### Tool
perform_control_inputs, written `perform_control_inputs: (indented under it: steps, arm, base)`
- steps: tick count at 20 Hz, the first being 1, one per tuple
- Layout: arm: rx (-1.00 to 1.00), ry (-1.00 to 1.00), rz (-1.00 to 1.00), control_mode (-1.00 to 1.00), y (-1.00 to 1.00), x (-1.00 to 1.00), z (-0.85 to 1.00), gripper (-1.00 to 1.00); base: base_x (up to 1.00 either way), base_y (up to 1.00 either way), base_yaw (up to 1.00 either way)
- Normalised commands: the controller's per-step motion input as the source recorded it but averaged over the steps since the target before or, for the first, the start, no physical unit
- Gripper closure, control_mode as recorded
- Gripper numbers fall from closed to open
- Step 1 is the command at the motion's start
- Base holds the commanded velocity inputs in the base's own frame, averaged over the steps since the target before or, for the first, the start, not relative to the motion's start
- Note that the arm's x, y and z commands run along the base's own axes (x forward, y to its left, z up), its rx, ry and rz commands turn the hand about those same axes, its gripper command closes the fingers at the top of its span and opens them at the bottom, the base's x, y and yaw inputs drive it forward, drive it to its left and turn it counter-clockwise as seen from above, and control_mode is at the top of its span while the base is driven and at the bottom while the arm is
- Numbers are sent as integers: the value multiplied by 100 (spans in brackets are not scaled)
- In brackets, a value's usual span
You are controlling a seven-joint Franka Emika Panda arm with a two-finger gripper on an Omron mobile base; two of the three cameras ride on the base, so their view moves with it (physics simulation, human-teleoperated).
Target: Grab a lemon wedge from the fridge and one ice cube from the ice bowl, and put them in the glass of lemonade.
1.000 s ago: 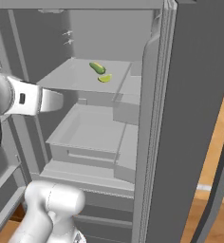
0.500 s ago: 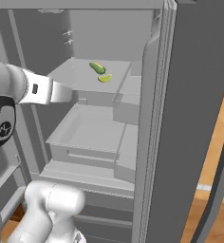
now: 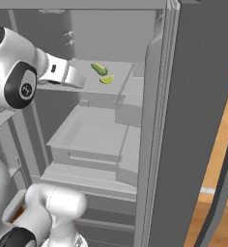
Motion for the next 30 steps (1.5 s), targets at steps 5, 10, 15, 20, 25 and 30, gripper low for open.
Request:
perform_control_inputs:
  steps: [5, 10, 15, 20, 25, 30]
  arm:
    - [1, 32, 0, -100, -26, 47, 1, -100]
    - [0, 13, 0, -100, -23, 38, -21, -100]
    - [1, 1, 0, -100, -2, 58, -27, -100]
    - [2, 0, 0, -100, 0, 58, -40, -100]
    - [8, 0, 0, -100, 0, 58, -25, -100]
    - [11, 0, 0, -100, -1, 54, -4, -100]
  base:
    - [0, 0, 0]
    - [0, 0, 0]
    - [0, 0, 0]
    - [0, 0, 0]
    - [0, 0, 0]
    - [0, 0, 0]
